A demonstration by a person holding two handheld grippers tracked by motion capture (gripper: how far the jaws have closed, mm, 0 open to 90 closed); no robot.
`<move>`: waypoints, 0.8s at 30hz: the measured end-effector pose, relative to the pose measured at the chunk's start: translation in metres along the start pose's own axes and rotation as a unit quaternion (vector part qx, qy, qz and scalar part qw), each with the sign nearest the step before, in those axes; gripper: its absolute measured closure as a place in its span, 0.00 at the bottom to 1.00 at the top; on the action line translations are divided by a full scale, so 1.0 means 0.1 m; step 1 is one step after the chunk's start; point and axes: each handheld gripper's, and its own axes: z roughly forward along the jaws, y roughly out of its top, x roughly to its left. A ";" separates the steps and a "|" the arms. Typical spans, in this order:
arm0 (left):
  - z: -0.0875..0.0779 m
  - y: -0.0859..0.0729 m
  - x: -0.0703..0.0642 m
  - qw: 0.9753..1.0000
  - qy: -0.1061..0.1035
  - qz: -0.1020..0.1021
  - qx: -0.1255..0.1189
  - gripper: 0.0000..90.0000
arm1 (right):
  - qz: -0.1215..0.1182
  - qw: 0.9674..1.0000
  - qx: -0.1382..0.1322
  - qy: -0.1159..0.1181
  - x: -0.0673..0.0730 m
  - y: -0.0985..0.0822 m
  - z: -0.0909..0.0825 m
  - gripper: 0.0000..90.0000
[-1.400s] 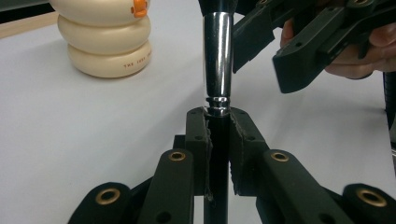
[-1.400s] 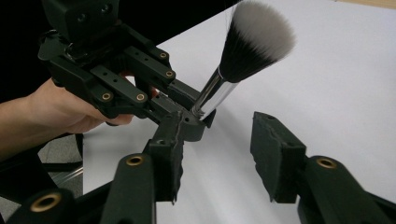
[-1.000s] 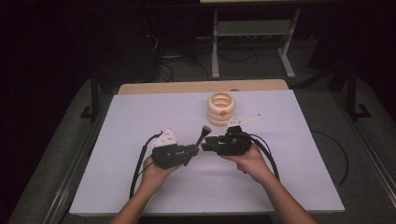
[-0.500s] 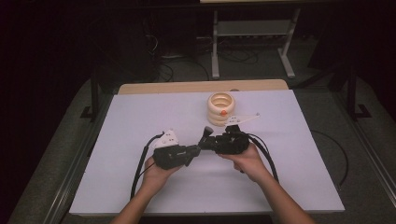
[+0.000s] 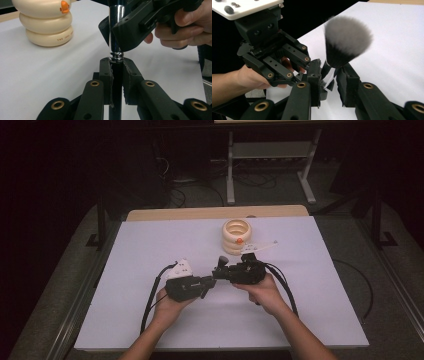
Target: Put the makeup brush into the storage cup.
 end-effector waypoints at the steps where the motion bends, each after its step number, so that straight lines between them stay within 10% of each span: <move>1: 0.00 0.00 0.00 1.000 -0.001 0.003 0.002 0.88 | -0.002 1.000 -0.001 0.002 0.01 0.00 0.00 0.82; 13: 0.03 -0.03 0.02 1.000 -0.005 -0.004 0.003 0.86 | -0.012 1.000 0.003 0.004 0.01 0.00 0.01 0.85; 24: 0.06 -0.05 0.03 1.000 -0.009 0.005 0.007 0.60 | -0.035 0.999 0.009 -0.015 0.02 0.00 -0.02 0.84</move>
